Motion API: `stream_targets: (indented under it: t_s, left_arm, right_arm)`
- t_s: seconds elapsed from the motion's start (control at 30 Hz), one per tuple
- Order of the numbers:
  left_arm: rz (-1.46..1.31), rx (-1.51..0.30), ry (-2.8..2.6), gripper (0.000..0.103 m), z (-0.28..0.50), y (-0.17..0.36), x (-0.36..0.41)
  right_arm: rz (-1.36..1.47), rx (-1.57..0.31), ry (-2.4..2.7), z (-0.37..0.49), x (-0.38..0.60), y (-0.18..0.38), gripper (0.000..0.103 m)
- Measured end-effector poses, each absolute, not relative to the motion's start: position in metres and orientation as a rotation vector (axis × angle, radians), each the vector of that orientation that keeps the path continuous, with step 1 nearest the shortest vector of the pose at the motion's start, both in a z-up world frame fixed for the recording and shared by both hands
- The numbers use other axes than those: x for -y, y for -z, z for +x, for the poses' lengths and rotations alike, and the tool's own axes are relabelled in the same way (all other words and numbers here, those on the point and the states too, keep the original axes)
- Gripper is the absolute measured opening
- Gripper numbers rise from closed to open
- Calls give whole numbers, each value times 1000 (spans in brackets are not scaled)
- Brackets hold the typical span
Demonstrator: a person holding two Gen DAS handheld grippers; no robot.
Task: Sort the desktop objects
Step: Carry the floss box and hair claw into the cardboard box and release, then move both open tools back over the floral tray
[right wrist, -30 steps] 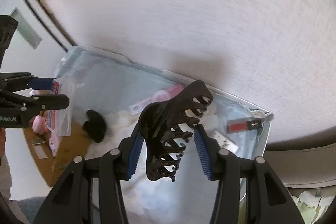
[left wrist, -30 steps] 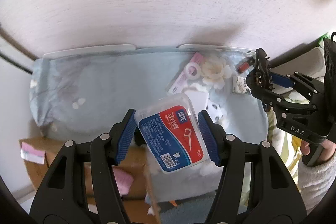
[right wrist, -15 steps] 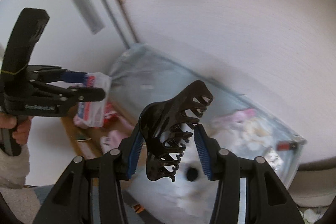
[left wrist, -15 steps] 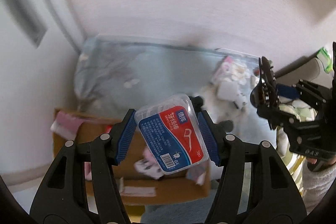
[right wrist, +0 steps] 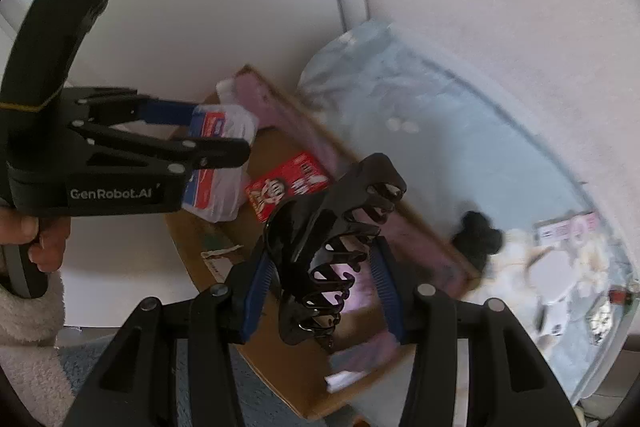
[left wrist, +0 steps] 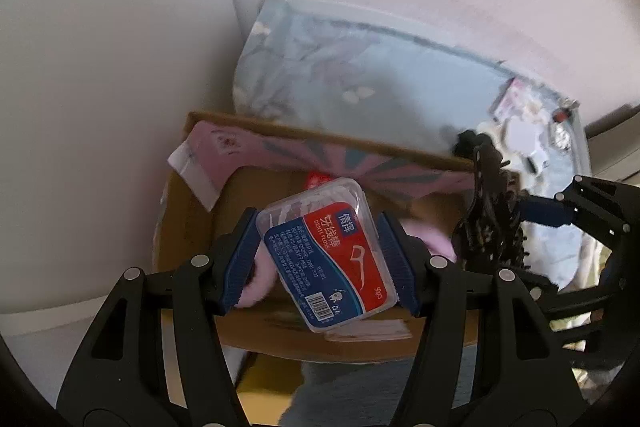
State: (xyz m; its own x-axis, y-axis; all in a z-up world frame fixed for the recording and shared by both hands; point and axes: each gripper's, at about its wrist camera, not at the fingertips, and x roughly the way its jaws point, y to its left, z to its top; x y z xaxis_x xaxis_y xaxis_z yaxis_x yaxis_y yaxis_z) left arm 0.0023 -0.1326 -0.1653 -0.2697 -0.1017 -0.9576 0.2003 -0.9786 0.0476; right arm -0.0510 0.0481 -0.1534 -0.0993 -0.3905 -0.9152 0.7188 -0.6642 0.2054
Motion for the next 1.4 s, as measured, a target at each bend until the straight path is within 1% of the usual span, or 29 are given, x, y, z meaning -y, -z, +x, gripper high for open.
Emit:
stream_targets:
  t_s: [0.3,0.4,0.57,0.77,0.83,0.87,0.9,0.97,1.0,1.07,1.4]
  left_arm:
    - [1802,-98,2325,57,5,194,150]
    - [1814,-119,2322,57,5,199,153]
    - [1812,-170,2330,57,4,203,153]
    - [1820,-145,2322,57,6,209,149]
    - [1805,-166,2351,58,7,208,149]
    - [1802,-182,2380,60,8,206,148]
    - [1805,-191,2399,64,9,205,147]
    - [1795,-178,2416,98,11,201,142]
    - [1773,-161,2426,103,12,198,141]
    - [1749,-130,2448,103,13,193,137]
    - [1700,-87,2465,103,12,172,126]
  right_arm:
    - [1485,-383,1814,-49,-32,185,45]
    - [1497,-378,1809,-48,-30,192,45]
    - [1499,-380,1810,-41,-25,195,45]
    - [1503,-405,1806,-37,-20,199,45]
    - [1495,-441,1796,-34,-17,201,46]
    - [1490,-466,1796,-32,-14,201,49]
    - [1484,-503,1813,-30,-12,202,54]
    - [1468,-571,1854,-27,-9,202,58]
    - [1456,-584,1872,-26,-9,200,61]
    - [1453,-578,1877,-26,-9,199,65]
    - [1382,-455,1952,-21,-39,172,65]
